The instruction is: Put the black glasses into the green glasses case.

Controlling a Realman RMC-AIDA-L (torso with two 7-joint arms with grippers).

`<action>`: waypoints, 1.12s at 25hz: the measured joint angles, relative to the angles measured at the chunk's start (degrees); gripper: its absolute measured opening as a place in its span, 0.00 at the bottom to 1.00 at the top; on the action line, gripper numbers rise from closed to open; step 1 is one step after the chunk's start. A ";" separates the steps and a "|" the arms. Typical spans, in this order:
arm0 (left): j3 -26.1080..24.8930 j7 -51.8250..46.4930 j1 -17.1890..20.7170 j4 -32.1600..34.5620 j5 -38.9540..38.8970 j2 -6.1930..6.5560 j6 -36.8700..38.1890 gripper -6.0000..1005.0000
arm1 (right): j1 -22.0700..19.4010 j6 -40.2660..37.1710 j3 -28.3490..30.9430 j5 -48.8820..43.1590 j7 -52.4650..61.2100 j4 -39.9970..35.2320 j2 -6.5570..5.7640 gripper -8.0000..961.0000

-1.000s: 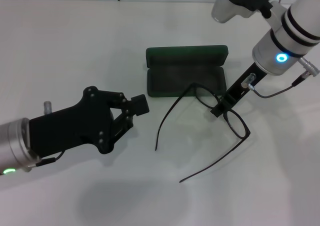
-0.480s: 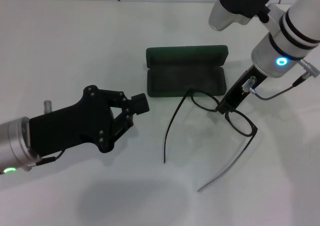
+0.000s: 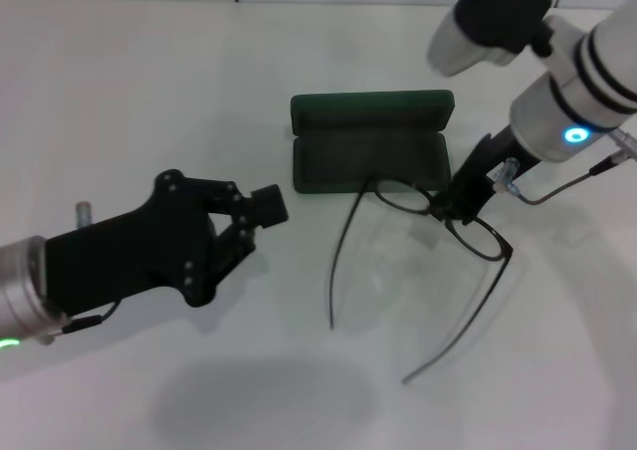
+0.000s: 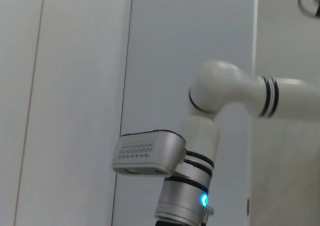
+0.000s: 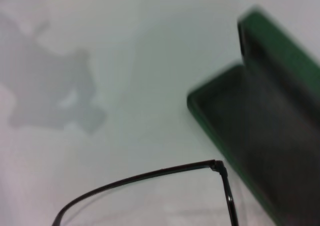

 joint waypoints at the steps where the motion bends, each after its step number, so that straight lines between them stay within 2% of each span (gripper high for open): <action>1: -0.50 0.00 0.06 -0.26 -0.14 0.07 0.76 0.03 | -1.54 -0.12 0.90 0.42 -0.80 -2.03 -0.05 0.06; 5: -4.58 0.00 -0.35 -2.29 -0.28 -0.14 3.96 0.03 | -9.20 -1.95 6.46 6.04 -7.32 -8.80 -0.09 0.06; 6: -5.62 0.00 -0.46 -2.60 -0.32 -0.26 4.76 0.03 | -9.20 -1.95 6.46 6.04 -7.32 -8.80 -0.09 0.06; 7: -6.10 0.00 -0.48 -2.69 -0.39 -0.33 5.24 0.03 | -13.24 -3.70 9.81 11.37 -12.57 -11.09 -0.14 0.06; 14: -6.63 -0.59 -2.49 -2.98 -2.12 -1.28 7.94 0.03 | -21.56 -8.02 16.57 22.37 -24.81 -11.99 0.13 0.06; 20: -6.31 -0.62 -7.29 -6.67 -1.74 -1.42 10.92 0.03 | -25.12 -7.55 17.03 31.81 -34.77 -8.25 0.17 0.06; 28: -4.90 -0.61 -11.21 -9.23 0.78 -1.60 11.58 0.03 | -26.28 -9.09 18.38 41.55 -44.66 -3.51 -0.01 0.06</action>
